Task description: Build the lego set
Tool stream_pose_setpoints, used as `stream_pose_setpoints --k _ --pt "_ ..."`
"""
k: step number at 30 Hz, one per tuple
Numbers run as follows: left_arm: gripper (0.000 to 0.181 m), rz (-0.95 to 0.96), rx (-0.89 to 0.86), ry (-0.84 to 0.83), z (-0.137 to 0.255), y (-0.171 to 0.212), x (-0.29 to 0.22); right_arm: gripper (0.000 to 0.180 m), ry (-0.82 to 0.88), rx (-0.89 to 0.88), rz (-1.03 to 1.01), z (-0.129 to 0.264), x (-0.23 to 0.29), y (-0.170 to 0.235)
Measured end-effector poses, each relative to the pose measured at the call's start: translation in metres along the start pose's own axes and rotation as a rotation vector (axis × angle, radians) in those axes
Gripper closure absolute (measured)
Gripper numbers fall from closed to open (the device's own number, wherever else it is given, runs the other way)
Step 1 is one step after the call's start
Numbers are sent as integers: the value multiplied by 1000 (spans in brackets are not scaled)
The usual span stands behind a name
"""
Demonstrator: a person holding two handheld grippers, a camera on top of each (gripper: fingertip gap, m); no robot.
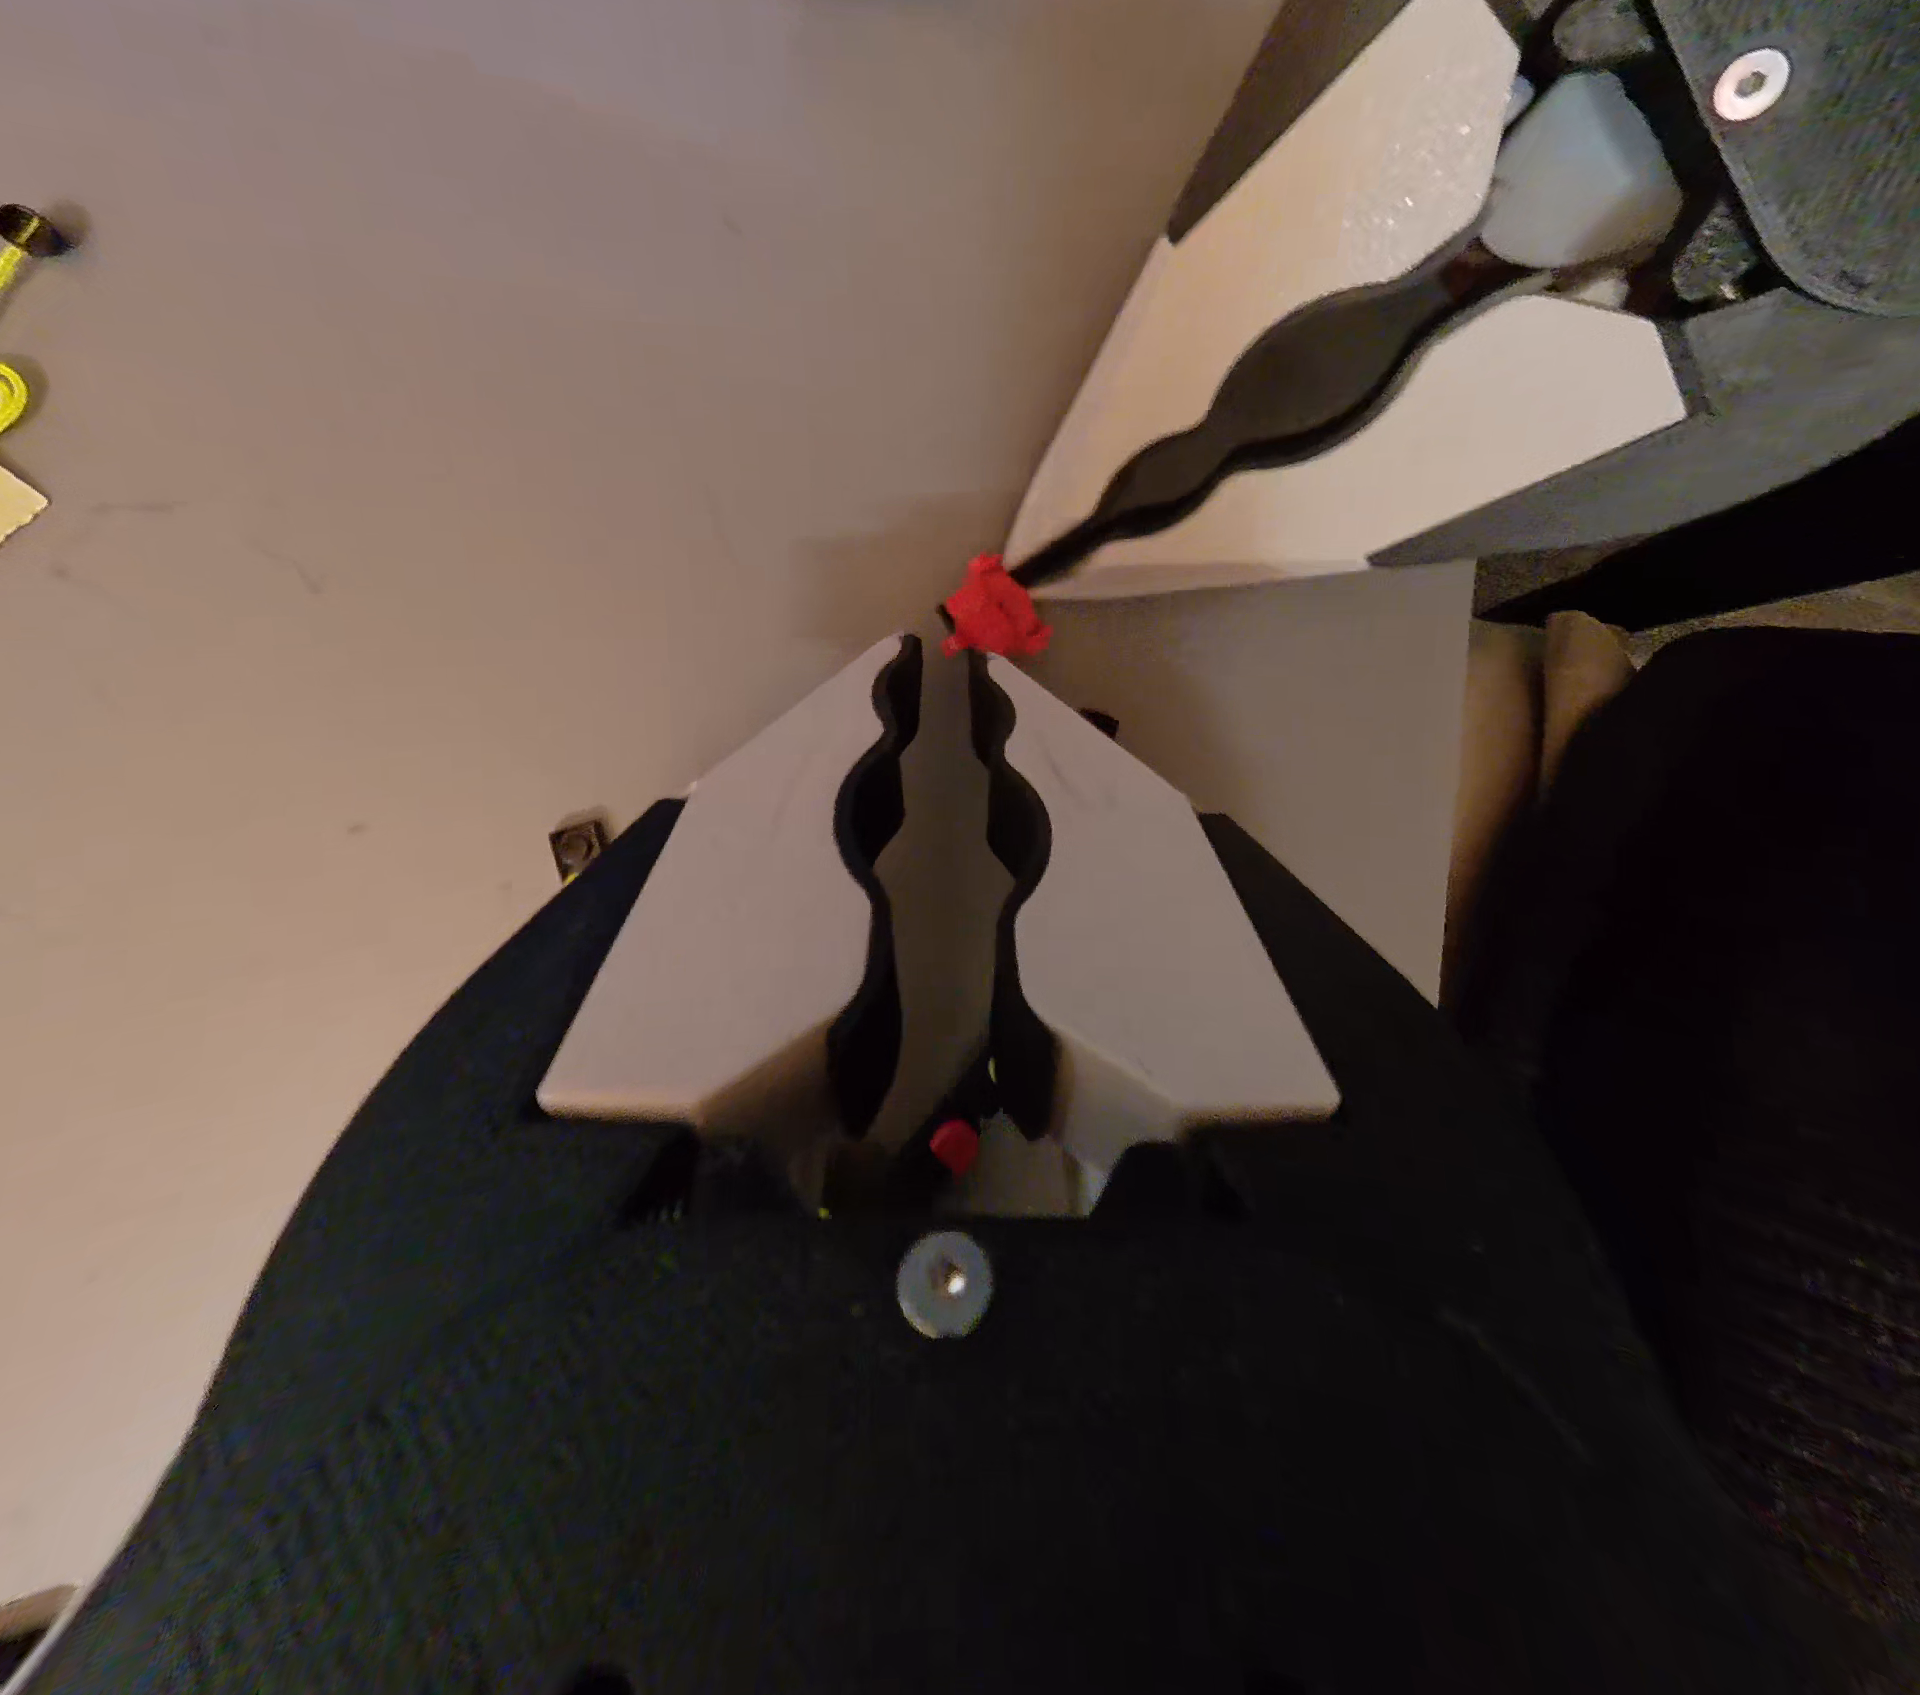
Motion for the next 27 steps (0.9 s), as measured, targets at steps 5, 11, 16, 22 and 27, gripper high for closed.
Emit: stream_pose_setpoints --k 5,11,16,22,27 --pt "169 -3 -1 -27 6 1 5 177 18 -26 20 -1 -2 -3" --pt "166 21 -34 -40 13 2 12 173 -105 -70 -63 15 7 -4" --pt "165 26 -66 -59 23 3 13 171 -137 -56 55 7 27 -11" --pt "166 18 -77 -55 24 7 9 164 -160 -24 122 -5 40 -13" --pt "166 17 -66 -52 23 10 8 164 -176 -14 134 -5 45 -13"
Point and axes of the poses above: each gripper's, where its closed fingertips meet, z back along the fingers, y out of its underside, x = y × z across the jaws, the point moved 5 cm from there along z, back along the fingers, and after that the axes turned 4 degrees about -z, right-handed, at the moved point
